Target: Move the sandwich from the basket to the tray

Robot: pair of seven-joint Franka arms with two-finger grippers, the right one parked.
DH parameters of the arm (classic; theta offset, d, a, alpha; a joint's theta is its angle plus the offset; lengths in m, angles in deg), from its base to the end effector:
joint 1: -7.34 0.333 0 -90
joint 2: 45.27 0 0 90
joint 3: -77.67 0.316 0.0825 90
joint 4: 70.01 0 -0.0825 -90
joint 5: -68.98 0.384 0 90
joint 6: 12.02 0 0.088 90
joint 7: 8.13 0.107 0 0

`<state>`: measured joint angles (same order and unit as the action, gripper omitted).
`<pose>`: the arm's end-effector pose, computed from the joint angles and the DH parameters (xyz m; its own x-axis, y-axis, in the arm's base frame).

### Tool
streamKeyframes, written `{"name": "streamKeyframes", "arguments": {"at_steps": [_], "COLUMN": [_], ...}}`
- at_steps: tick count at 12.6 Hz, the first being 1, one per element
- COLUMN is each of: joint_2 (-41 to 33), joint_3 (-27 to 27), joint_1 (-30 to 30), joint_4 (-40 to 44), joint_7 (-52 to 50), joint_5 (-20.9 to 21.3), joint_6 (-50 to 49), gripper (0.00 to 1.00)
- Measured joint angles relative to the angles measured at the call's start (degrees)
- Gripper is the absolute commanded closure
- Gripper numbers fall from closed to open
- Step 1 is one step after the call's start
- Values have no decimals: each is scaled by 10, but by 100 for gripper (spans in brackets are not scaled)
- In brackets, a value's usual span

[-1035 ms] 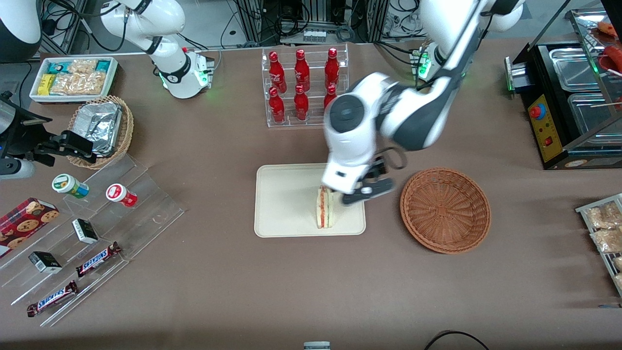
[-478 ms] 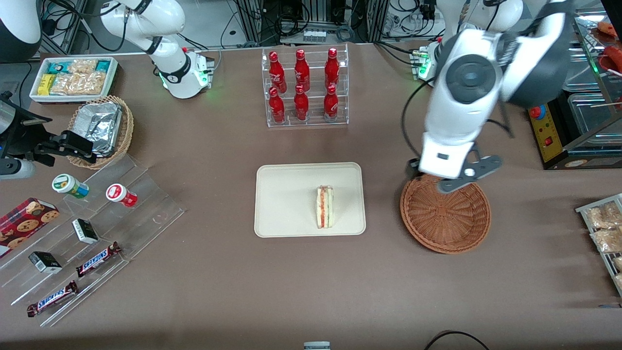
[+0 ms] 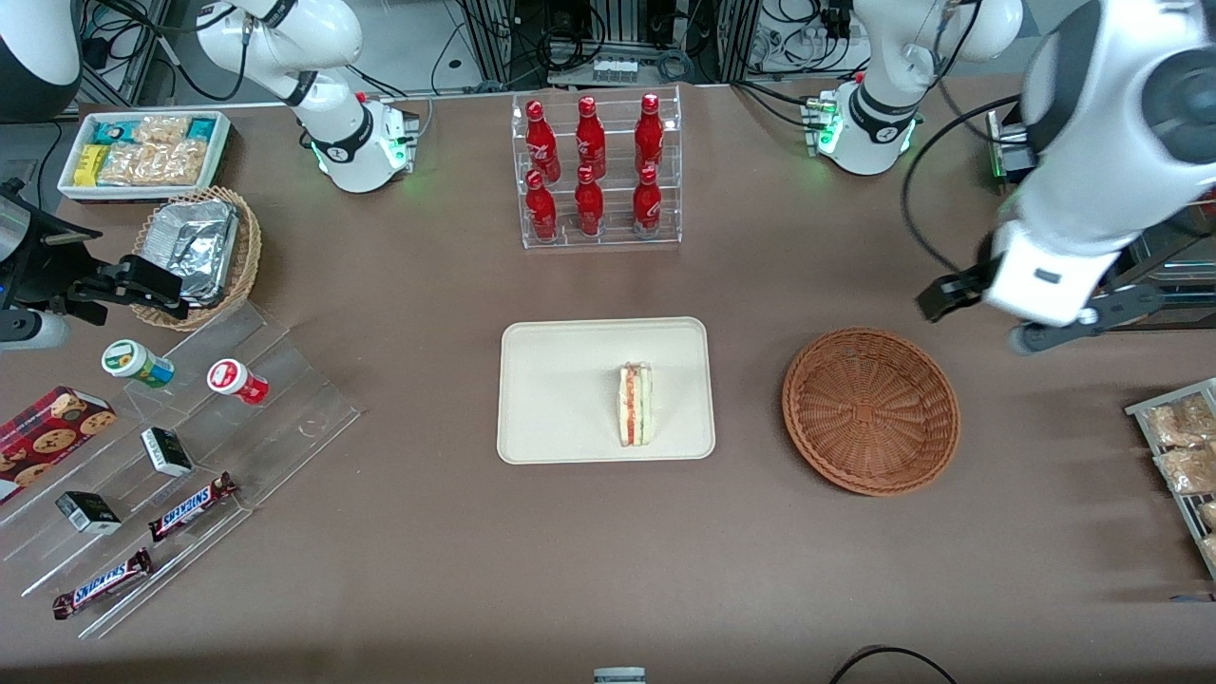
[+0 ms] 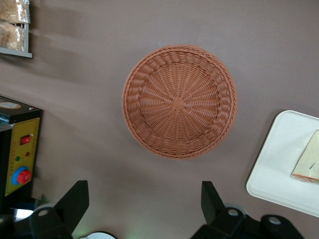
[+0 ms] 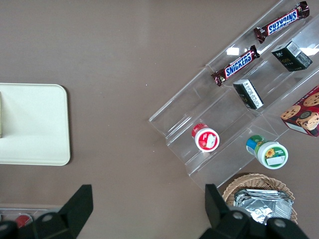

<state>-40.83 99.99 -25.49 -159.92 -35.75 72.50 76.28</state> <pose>0.5609 -0.1053 0.5827 0.9541 0.2959 -0.0462 0.2883 -0.9492 -0.1264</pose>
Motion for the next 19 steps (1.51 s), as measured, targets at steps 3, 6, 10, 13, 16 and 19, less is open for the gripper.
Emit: {"name": "streamKeyframes", "arguments": {"at_steps": [3,6,10,13,16,19], "joint_2": [-9,-18,-23,-23,-23,-24], "joint_3": [14,58,-16,-167,-269,-275], "joint_1": [-1,-1,133,274,361,366], "joint_4": [0,13,35,51,51,49], "joint_7": [9,67,162,191,204,211], "joint_5": [0,-26,-50,-52,-46,-29], "joint_6": [-1,-2,-19,-50,-91,-94], "gripper": [1,1,1,1,1,1]}}
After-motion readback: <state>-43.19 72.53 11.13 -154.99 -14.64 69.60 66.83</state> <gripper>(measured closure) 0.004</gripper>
